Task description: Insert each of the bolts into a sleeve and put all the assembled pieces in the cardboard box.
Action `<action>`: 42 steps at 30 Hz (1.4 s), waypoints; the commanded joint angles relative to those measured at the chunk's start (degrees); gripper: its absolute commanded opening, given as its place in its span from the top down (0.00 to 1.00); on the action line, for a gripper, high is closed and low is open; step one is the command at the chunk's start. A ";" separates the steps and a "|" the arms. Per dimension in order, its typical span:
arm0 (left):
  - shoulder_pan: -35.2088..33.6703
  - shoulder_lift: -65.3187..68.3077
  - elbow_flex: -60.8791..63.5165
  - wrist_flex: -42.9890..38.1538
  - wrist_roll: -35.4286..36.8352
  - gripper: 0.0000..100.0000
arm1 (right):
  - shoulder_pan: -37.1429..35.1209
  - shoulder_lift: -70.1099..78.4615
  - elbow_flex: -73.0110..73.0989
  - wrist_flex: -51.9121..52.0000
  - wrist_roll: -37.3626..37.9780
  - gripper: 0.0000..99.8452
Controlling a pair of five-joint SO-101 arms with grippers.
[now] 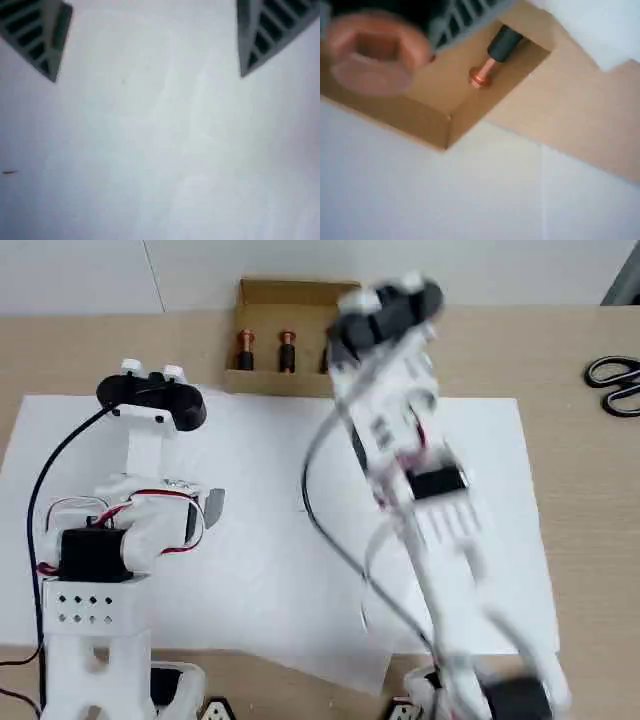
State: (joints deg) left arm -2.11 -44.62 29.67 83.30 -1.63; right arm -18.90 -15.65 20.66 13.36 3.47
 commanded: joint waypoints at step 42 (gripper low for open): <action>-0.09 -31.74 -0.13 -2.90 -0.53 0.78 | -1.19 54.37 -117.10 53.32 0.62 0.74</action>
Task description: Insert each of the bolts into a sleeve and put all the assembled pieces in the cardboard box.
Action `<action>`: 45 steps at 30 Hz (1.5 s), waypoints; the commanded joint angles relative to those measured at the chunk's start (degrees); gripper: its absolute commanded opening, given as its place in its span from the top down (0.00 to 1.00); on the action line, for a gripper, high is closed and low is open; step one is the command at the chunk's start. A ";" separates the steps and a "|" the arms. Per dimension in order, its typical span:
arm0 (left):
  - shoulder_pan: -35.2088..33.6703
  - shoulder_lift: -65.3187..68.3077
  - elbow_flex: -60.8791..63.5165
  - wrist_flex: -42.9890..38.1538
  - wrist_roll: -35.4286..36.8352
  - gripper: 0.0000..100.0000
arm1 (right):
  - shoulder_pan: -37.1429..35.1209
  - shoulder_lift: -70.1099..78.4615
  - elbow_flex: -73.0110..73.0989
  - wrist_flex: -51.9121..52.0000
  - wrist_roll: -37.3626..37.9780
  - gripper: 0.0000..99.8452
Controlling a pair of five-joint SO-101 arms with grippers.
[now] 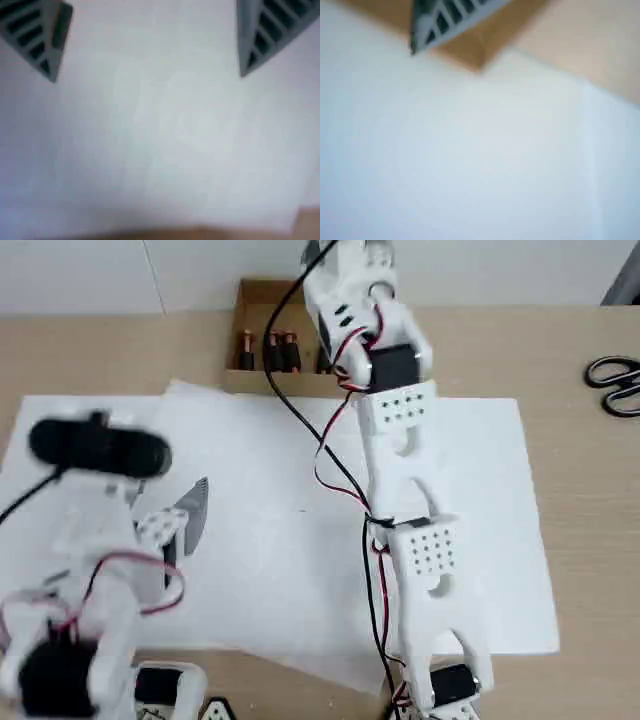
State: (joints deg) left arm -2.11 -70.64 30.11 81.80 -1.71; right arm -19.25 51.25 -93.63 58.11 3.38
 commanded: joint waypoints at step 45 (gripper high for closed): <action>-0.35 -33.67 38.46 -4.40 -0.35 0.78 | 20.97 -155.56 167.82 16.84 0.53 0.74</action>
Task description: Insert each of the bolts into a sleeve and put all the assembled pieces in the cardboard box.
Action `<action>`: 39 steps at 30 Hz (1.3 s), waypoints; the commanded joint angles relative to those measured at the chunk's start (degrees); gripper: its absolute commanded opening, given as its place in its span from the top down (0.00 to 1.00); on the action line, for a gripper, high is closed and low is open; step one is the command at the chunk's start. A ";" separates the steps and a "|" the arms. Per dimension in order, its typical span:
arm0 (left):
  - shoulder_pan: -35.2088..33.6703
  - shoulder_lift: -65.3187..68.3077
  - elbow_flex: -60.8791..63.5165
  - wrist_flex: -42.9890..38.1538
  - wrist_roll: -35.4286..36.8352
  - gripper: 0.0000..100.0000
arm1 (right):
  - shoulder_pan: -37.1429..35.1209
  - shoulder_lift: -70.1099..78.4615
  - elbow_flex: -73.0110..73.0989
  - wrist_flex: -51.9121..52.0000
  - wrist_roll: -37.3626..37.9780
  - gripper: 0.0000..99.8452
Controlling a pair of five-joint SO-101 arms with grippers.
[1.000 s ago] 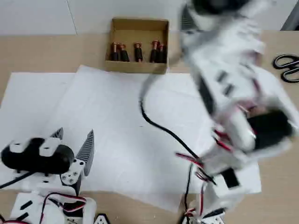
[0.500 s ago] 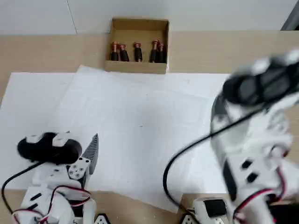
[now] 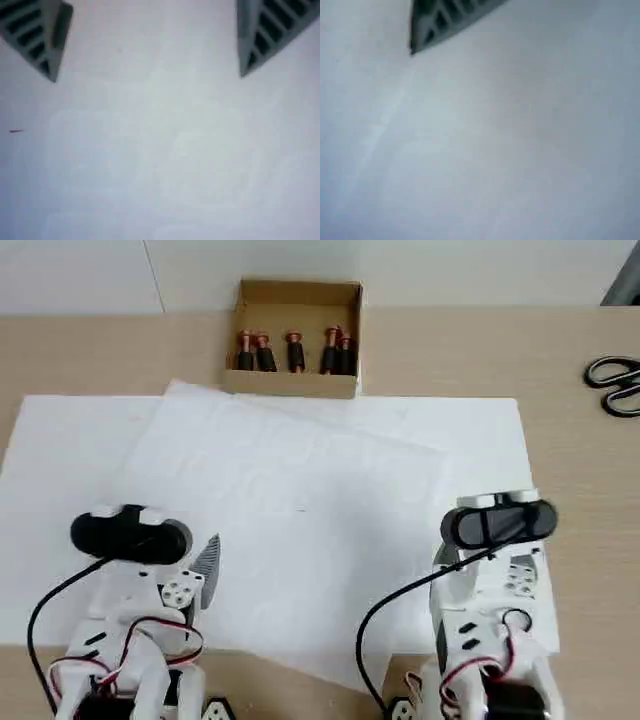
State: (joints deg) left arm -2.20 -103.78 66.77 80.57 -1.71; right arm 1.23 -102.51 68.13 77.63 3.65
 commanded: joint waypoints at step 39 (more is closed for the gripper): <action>-0.26 -0.53 27.03 -20.57 -0.44 0.78 | 0.22 -0.75 15.65 -5.14 0.26 0.74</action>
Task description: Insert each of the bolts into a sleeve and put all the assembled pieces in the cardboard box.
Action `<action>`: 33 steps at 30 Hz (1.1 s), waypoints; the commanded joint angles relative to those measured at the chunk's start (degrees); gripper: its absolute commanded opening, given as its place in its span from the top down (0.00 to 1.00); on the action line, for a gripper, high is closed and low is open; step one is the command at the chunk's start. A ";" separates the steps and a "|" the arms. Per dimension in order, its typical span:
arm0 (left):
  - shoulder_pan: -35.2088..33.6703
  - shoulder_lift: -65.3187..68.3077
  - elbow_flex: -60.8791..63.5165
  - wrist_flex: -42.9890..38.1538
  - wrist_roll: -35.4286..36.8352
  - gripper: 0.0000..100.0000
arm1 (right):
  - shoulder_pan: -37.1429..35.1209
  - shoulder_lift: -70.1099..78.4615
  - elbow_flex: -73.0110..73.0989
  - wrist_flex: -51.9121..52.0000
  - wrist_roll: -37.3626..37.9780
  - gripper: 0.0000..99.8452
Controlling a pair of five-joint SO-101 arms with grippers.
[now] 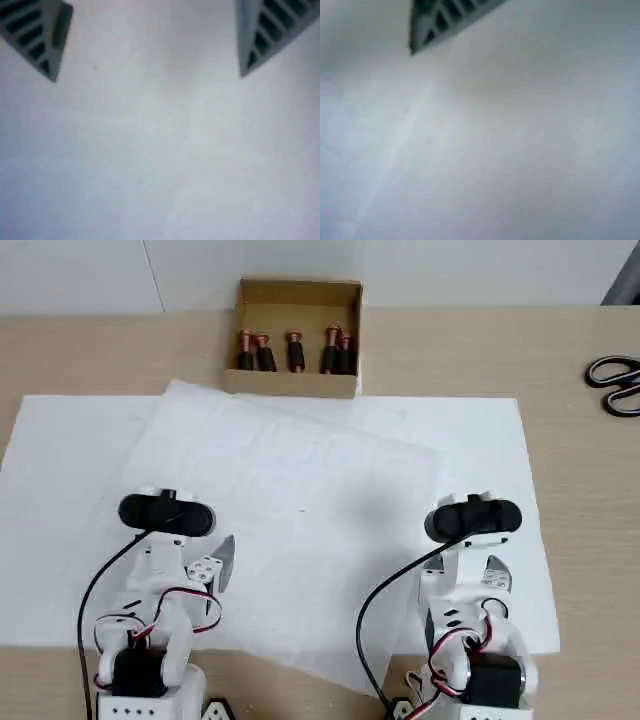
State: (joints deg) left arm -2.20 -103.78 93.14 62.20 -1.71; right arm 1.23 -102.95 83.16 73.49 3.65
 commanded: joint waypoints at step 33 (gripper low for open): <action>-0.26 -0.53 0.66 -2.37 -0.35 0.78 | 0.13 -0.84 8.26 -4.97 0.09 0.74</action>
State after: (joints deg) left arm -2.20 -103.78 94.02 61.23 -1.71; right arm 1.23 -103.21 91.69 69.45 3.65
